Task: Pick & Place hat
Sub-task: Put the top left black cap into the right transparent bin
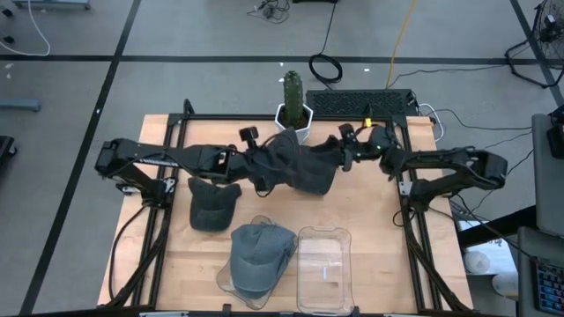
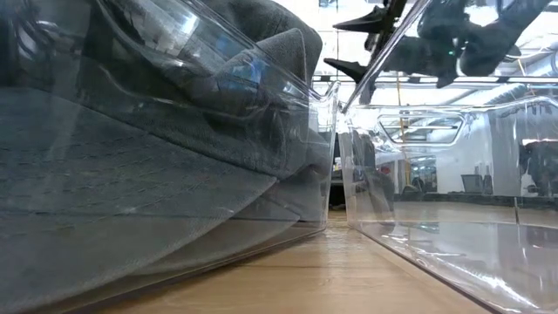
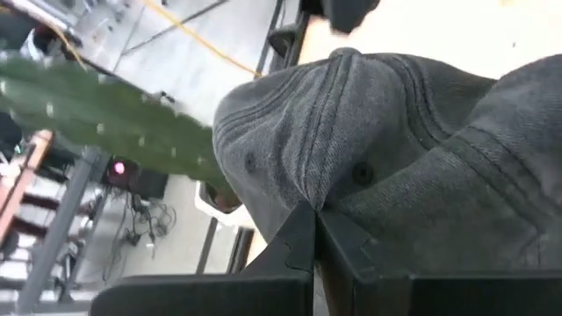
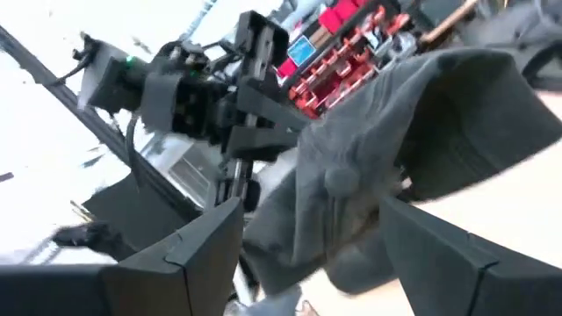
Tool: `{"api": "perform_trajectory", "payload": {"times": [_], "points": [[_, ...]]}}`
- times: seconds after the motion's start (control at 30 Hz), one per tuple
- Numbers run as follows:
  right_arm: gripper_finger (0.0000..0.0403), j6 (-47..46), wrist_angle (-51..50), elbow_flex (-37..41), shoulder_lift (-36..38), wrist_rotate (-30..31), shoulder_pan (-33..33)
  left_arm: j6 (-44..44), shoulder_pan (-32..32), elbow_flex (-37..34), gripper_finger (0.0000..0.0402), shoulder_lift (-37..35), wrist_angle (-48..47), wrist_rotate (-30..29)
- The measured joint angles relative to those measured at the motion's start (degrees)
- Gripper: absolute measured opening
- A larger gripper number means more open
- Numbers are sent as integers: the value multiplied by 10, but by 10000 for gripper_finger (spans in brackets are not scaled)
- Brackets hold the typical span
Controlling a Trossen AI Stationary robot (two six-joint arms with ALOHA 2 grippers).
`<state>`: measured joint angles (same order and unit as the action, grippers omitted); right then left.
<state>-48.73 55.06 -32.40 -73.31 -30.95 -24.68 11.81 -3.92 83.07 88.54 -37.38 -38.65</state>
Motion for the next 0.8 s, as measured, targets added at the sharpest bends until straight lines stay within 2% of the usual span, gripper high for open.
{"api": "perform_trajectory", "payload": {"times": [0.2, 0.3, 0.67, 0.8], "points": [[258, -35, 1, -58, -65, -39, 15, 52, -8, 1, 0, 27, 50, 5], [258, -43, 0, -83, -93, -54, 24, 65, -11, 0, 0, 32, 40, 3], [258, -55, 2, -103, -139, -48, 38, 75, -11, 1, 1, 40, 51, -5], [235, -48, 7, -103, -140, -18, 38, 75, -11, 1, 1, 40, 64, 0]]}}
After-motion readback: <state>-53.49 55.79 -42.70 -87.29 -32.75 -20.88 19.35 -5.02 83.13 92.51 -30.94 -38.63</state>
